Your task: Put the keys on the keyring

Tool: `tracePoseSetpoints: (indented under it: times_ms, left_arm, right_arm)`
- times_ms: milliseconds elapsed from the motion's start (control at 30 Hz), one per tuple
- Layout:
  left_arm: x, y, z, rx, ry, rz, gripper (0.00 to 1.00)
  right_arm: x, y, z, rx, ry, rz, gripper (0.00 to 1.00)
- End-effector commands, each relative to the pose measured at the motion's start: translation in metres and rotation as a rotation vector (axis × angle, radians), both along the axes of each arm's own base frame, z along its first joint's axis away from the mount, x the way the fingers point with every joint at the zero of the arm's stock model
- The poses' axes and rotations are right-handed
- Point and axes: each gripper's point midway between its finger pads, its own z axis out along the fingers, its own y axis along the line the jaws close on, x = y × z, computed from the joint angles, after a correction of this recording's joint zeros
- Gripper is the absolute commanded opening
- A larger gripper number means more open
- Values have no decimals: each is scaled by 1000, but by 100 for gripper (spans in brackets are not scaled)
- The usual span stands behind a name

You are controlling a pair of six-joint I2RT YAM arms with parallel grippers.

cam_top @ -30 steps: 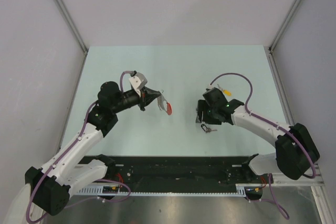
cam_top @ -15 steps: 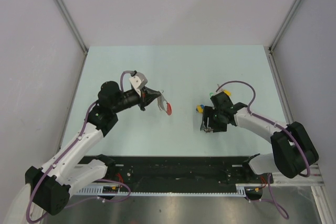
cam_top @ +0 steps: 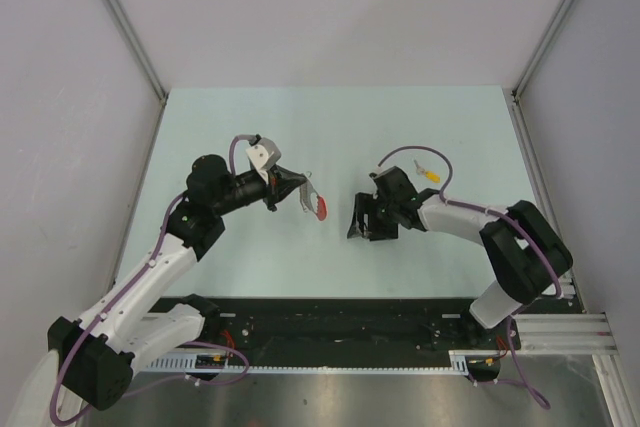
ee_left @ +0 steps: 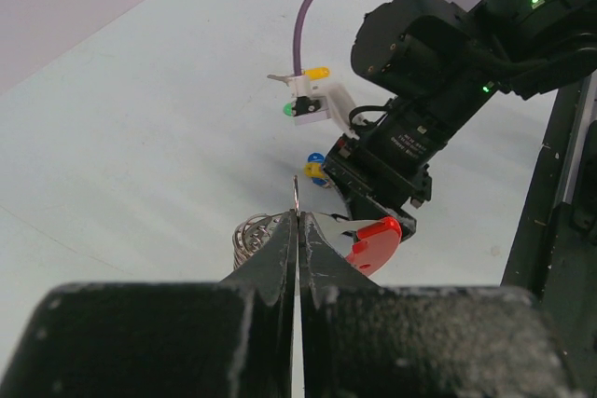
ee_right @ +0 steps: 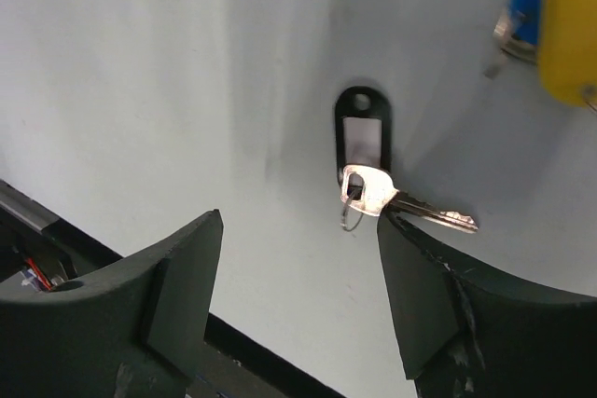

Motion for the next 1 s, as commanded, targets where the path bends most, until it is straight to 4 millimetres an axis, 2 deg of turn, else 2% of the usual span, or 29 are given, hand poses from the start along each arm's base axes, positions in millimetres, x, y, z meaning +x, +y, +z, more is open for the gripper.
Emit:
tracePoseSetpoints:
  times_ms: [0, 100, 200, 233, 333, 433, 567, 800, 967]
  left_arm:
    - [3, 1, 34, -34, -97, 4, 0]
    - [4, 2, 34, -31, -98, 7, 0]
    - [3, 2, 35, -33, -102, 9, 0]
    - [2, 2, 36, -35, -106, 7, 0]
    - [2, 2, 36, -36, -105, 3, 0]
    - [1, 2, 37, -38, -108, 1, 0]
    - [1, 3, 38, -37, -113, 4, 0]
    - [1, 3, 39, -40, -112, 4, 1]
    - [0, 3, 39, -39, -116, 1, 0]
  right_arm:
    - [24, 31, 22, 69, -92, 61, 75]
    - [31, 32, 41, 77, -154, 90, 75]
    - [38, 13, 51, 14, -220, 95, 74]
    - [39, 1, 50, -22, -231, 105, 74]
    - [44, -18, 51, -56, -245, 120, 74]
    - [47, -25, 48, -51, -228, 123, 74]
    - [44, -21, 38, -24, -203, 185, 75]
    - [30, -7, 9, -6, -122, 265, 76]
    - [19, 2, 0, -7, -100, 315, 76]
